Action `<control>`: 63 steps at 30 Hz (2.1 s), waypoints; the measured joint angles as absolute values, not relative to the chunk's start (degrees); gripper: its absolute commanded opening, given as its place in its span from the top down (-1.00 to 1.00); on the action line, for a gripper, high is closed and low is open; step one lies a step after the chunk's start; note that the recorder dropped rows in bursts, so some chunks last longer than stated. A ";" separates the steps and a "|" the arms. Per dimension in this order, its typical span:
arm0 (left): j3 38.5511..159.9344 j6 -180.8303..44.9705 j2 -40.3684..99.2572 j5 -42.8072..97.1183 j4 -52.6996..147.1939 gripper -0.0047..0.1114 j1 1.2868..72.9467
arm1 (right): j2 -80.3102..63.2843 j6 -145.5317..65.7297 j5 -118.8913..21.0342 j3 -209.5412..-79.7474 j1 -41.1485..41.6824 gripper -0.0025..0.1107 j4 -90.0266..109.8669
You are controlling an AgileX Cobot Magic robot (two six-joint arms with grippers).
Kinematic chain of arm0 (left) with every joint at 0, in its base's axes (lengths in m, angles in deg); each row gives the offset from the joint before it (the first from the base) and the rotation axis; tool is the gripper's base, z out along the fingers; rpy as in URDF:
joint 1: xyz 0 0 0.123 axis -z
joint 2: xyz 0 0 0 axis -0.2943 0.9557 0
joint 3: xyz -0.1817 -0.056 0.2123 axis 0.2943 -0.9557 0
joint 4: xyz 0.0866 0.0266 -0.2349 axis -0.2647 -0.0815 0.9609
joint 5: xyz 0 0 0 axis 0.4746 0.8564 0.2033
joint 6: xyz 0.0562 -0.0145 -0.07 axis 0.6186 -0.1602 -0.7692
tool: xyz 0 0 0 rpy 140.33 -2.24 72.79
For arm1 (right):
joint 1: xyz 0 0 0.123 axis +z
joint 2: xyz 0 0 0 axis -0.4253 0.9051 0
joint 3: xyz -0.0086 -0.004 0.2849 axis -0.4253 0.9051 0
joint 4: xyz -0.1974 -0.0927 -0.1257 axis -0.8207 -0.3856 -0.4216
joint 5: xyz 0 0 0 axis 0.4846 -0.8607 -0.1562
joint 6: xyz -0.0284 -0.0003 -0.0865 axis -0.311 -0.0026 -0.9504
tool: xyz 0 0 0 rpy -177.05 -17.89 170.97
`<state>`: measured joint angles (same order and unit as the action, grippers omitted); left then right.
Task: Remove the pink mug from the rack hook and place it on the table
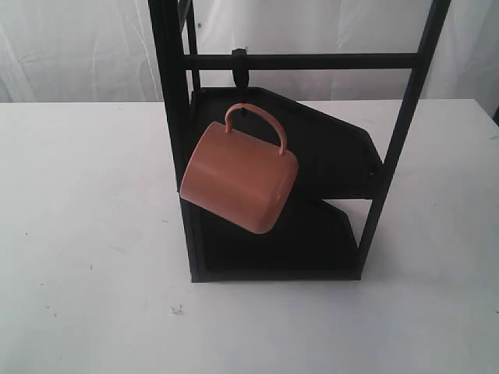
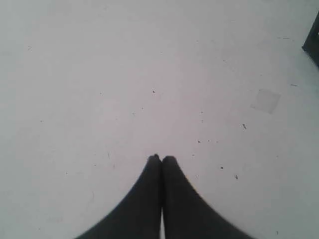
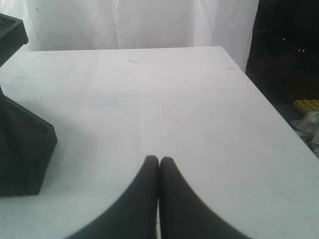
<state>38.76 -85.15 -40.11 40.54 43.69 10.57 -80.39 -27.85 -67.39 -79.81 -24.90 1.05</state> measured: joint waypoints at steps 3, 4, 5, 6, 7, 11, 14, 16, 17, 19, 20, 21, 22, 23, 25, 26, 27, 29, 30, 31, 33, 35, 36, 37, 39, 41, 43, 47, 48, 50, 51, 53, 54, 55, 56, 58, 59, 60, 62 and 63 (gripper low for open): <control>38.76 -85.15 -40.11 40.54 43.69 0.92 10.57 | -80.39 -27.85 -67.39 -79.81 -24.90 0.96 1.05; 38.76 -85.15 -40.11 40.54 43.69 0.92 10.57 | -80.39 -27.85 -67.39 -79.81 -24.90 0.96 1.05; 38.76 -85.15 -40.11 40.54 43.69 0.92 10.57 | -80.39 -27.85 -67.39 -79.81 -24.90 0.96 1.05; 38.76 -85.15 -40.11 40.54 43.69 0.92 10.57 | -80.39 -27.85 -67.39 -79.81 -24.90 0.96 1.05; 38.76 -85.15 -40.11 40.54 43.69 0.92 10.57 | -80.39 -27.85 -67.39 -79.81 -24.90 0.96 1.05; 38.76 -85.15 -40.11 40.54 43.69 0.92 10.57 | -80.39 -27.85 -67.39 -79.81 -24.90 0.96 1.05; 38.76 -85.15 -40.11 40.54 43.69 0.92 10.57 | -80.39 -27.85 -67.39 -79.81 -24.90 0.96 1.05; 38.76 -85.15 -40.11 38.35 43.80 0.92 10.57 | -80.39 -27.85 -67.39 -79.81 -24.90 0.96 1.05; 38.76 -85.15 -40.11 35.14 44.53 0.92 10.57 | -80.39 -27.85 -67.39 -79.81 -24.90 0.96 1.05; 38.76 -85.26 -40.11 29.28 45.20 0.92 10.57 | -80.39 -27.85 -67.39 -79.81 -24.90 0.96 1.05; 38.76 -85.26 -40.11 27.16 45.29 0.92 10.57 | -80.39 -27.85 -67.39 -79.81 -24.90 0.96 1.05; 38.76 -85.26 -40.11 22.36 45.46 0.92 10.57 | -80.39 -27.85 -67.39 -79.81 -24.90 0.96 1.05; 38.76 -85.26 -40.11 17.91 45.50 0.92 10.57 | -80.39 -27.85 -67.39 -79.81 -24.90 0.96 1.05; 38.76 -85.26 -40.11 13.96 45.63 0.92 10.57 | -80.39 -27.85 -67.39 -79.81 -24.90 0.96 1.05; 38.76 -85.26 -40.11 7.46 45.73 0.92 10.57 | -80.39 -27.85 -67.39 -79.81 -24.90 0.96 1.05; 38.76 -85.26 -40.11 5.55 45.73 0.92 10.57 | -80.39 -27.85 -67.39 -79.81 -24.90 0.96 1.05; 38.76 -85.15 -40.11 4.75 45.73 0.92 10.57 | -80.39 -27.85 -67.39 -79.81 -24.90 0.96 1.05; 38.76 -84.67 -40.11 6.80 45.73 0.92 10.57 | -80.39 -27.85 -67.39 -79.81 -24.90 0.96 1.05; 38.76 -84.34 -40.11 9.30 45.73 0.92 10.57 | -80.39 -27.85 -67.39 -79.81 -24.90 0.96 1.05; 38.76 -84.25 -40.11 11.23 45.73 0.92 10.57 | -80.39 -27.85 -67.39 -79.81 -24.90 0.96 1.05; 38.76 -84.11 -40.11 14.64 45.73 0.92 10.57 | -80.39 -27.85 -67.39 -79.81 -24.90 0.96 1.05; 38.76 -84.11 -40.11 17.95 45.73 0.92 10.57 | -80.39 -27.85 -67.39 -79.81 -24.90 0.96 1.05; 38.76 -84.11 -40.11 18.99 45.73 0.92 10.57 | -80.39 -27.85 -67.39 -79.81 -24.90 0.96 1.05; 38.76 -84.11 -40.11 19.99 45.73 0.92 10.57 | -80.39 -27.85 -67.39 -79.81 -24.90 0.96 1.05; 38.76 -84.11 -40.11 20.79 45.73 0.92 10.57 | -80.39 -27.85 -67.39 -79.81 -24.90 0.96 1.05; 38.76 -84.11 -40.11 20.56 45.73 0.92 10.57 | -80.39 -27.85 -67.39 -79.81 -24.90 0.96 1.05; 38.76 -84.85 -40.11 19.36 45.73 0.92 10.57 | -80.39 -27.85 -67.39 -79.81 -24.90 0.96 1.05; 38.76 -89.47 -40.11 10.70 45.73 0.92 10.57 | -80.39 -27.85 -67.39 -79.81 -24.90 0.96 1.05; 38.76 -89.85 -40.21 7.57 45.73 0.92 10.57 | -80.39 -27.85 -67.39 -79.81 -24.90 0.96 1.05; 38.76 -89.33 -40.21 3.92 46.10 0.92 10.57 | -80.39 -27.85 -67.39 -79.81 -24.90 0.96 1.05; 38.92 -88.60 -40.21 4.54 46.27 0.92 10.57 | -80.39 -27.85 -67.39 -79.81 -24.90 0.96 1.05; 40.70 -87.66 -39.80 11.14 47.25 0.92 10.57 | -80.39 -27.85 -67.39 -79.81 -24.90 0.96 1.05; 42.09 -87.54 -39.06 14.54 47.91 0.92 10.57 | -80.39 -27.85 -67.39 -79.81 -24.90 0.96 1.05; 43.55 -87.32 -37.22 19.53 48.82 0.92 10.57 | -80.39 -27.85 -67.39 -79.81 -24.90 0.96 1.05; 44.99 -87.34 -35.61 22.46 49.14 0.92 10.57 | -80.39 -27.85 -67.39 -79.81 -24.90 0.96 1.05; 47.85 -86.39 -30.78 28.38 49.39 0.92 10.57 | -80.39 -27.85 -67.39 -79.81 -24.90 0.96 1.05; 49.12 -85.49 -28.19 30.46 49.29 0.92 10.57 | -80.39 -27.85 -67.39 -79.81 -24.90 0.96 1.05; 50.80 -83.76 -25.63 33.02 49.18 0.92 10.57 | -80.39 -27.85 -67.39 -79.81 -24.90 0.96 1.05; 53.94 -80.01 -21.22 38.47 49.18 0.92 10.57 | -80.39 -27.85 -67.39 -79.81 -24.90 0.96 1.05; 55.63 -78.04 -19.00 41.04 49.18 0.92 10.57 | -80.39 -27.85 -67.39 -79.81 -24.90 0.96 1.05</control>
<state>55.63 -78.04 -19.00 41.04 49.18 10.57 -80.39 -27.85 -67.39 -79.81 -24.90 1.05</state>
